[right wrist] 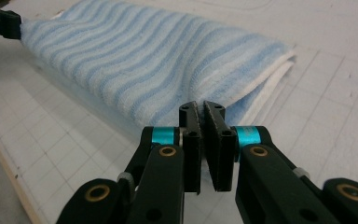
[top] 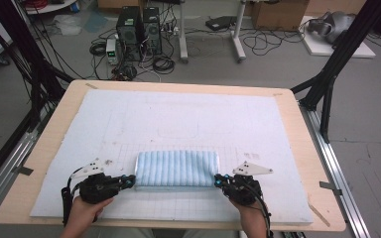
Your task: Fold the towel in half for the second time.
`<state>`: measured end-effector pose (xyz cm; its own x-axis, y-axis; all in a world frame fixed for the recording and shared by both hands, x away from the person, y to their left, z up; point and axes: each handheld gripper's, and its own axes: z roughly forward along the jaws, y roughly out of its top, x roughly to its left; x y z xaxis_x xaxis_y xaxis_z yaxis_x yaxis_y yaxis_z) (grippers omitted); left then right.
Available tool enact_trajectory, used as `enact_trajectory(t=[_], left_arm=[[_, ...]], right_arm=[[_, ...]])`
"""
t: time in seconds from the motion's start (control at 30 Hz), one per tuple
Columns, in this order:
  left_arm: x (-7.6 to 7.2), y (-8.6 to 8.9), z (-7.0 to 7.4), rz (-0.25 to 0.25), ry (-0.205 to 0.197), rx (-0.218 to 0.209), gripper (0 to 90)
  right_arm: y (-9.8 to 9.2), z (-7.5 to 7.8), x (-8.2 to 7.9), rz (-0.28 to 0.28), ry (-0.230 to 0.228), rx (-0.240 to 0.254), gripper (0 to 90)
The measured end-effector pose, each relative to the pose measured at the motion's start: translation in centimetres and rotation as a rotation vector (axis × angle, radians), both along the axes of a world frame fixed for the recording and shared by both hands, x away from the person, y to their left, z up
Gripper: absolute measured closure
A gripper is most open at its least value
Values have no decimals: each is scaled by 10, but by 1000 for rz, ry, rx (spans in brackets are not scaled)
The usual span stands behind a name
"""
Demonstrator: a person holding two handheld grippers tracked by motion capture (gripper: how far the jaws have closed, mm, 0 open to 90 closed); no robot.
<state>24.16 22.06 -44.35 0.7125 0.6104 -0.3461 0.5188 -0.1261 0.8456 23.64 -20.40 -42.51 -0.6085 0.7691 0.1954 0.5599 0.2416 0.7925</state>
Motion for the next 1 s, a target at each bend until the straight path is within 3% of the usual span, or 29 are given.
enact_trajectory(t=[0.23, 0.33, 0.47, 0.6, 0.67, 0.73, 0.87, 1.0], left_arm=[[-3, 0, -4, -17, 6, 20, 874], [-2, 2, -4, -19, 4, 24, 862], [3, 8, 3, 15, -1, 3, 697], [12, 12, 14, 69, -19, -43, 567], [16, 14, 19, 93, -34, -64, 513], [21, 15, 24, 107, -55, -81, 509], [31, 8, 27, 103, -82, -75, 521], [39, -4, 21, 81, -67, -42, 605]], right_arm=[[0, -6, -4, -3, 14, -11, 853], [0, -7, -4, -7, 17, -20, 810], [-1, -2, -2, -29, 3, -20, 686], [-2, 10, 2, -70, -31, -4, 521], [-4, 14, 7, -101, -50, 16, 398], [-5, 18, 12, -118, -63, 38, 371], [-1, 24, 23, -114, -80, 29, 411], [10, 23, 35, -71, -73, -3, 586]])
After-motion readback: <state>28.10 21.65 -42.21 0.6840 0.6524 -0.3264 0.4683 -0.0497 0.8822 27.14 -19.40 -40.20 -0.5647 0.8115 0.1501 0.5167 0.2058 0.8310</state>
